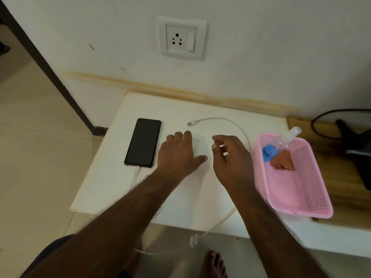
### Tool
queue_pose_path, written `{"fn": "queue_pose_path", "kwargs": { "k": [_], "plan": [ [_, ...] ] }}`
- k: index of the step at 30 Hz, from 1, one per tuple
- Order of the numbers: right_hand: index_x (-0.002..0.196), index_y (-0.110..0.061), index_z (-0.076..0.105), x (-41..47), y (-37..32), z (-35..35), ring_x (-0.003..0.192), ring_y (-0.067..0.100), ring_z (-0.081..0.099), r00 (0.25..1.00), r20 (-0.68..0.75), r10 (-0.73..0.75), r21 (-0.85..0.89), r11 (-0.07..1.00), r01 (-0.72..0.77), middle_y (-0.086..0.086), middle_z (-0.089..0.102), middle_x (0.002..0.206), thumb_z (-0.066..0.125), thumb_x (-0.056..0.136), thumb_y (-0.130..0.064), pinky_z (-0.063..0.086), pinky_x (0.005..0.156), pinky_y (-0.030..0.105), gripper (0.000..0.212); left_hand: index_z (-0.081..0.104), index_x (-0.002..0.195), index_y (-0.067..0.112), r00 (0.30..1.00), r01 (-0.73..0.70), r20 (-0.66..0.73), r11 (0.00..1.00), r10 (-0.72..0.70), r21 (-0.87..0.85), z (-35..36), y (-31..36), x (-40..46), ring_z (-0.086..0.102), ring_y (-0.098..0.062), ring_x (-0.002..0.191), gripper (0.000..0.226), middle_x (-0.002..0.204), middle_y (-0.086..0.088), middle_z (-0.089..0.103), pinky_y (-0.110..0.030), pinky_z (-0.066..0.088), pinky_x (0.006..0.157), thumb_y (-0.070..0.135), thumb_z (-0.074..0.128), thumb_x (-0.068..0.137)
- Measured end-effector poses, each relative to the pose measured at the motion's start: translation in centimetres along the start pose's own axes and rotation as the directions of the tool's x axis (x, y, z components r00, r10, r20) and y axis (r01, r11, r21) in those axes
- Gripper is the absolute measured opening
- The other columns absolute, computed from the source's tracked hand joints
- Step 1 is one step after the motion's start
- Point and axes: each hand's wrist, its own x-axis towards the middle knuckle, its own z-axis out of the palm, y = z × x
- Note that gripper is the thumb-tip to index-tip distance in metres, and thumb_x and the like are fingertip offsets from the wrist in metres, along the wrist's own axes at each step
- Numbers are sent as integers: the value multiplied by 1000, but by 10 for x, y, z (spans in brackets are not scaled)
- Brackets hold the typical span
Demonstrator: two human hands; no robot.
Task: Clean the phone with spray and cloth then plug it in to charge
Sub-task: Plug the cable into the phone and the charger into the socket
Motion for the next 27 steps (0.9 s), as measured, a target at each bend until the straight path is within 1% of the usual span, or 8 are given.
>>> {"fn": "queue_pose_path", "kwargs": {
  "k": [4,8,12,15,18,20,23,27],
  "plan": [
    [116,-19,67,6,-1,4,86,4,60,1000,-6,2,20,1000,-2,-11,64,109,60,95,-16,51,77,22,22,54,126,12,997,67,40,998,-68,21,0,-3,6,56,-29,112,64,122,-9,60,-39,48,89,60,62,84],
    [112,-20,69,15,1,8,84,3,59,1000,-6,-28,-3,1000,27,-9,67,107,59,95,-16,42,73,11,20,56,120,13,990,104,105,991,-95,-81,-6,-10,10,54,-28,114,47,120,-8,57,-39,49,85,45,64,87],
    [110,-19,70,59,7,23,95,17,65,999,53,-8,-101,995,13,-3,70,109,57,94,-14,44,80,24,21,55,118,11,986,149,95,975,-135,-162,-19,-29,14,51,-31,116,44,120,-11,55,-43,49,84,37,68,85],
    [123,-23,65,96,8,45,113,23,57,976,217,-28,-272,958,88,-1,65,121,55,94,-14,46,88,33,32,54,119,11,985,172,24,950,-171,-262,-27,-43,17,49,-32,115,42,121,-11,55,-44,47,85,26,69,83],
    [131,-27,59,117,10,66,120,25,47,928,371,-30,-426,883,198,-1,59,126,53,92,-12,46,85,36,42,54,120,12,985,128,-61,915,-163,-383,-29,-52,21,51,-31,111,43,119,-9,57,-42,47,86,16,71,80],
    [126,-26,60,122,13,76,118,27,47,905,425,-3,-486,843,231,1,58,121,52,90,-12,48,82,37,39,53,121,14,983,86,-107,886,-150,-456,-29,-54,23,52,-28,110,47,119,-7,58,-39,47,84,15,74,79],
    [109,-21,65,117,15,81,107,28,50,924,383,-10,-520,824,225,3,58,109,50,92,-12,41,71,34,25,52,123,17,981,0,-166,854,-101,-520,-29,-52,24,52,-23,111,51,122,-1,56,-35,46,82,16,76,79],
    [105,-18,63,105,7,76,104,28,49,928,365,-68,-584,760,286,4,58,109,52,91,-14,40,78,39,19,52,126,16,968,-86,-241,808,-70,-583,-33,-51,21,52,-19,110,54,124,1,56,-30,43,84,15,78,79]
  ]
}}
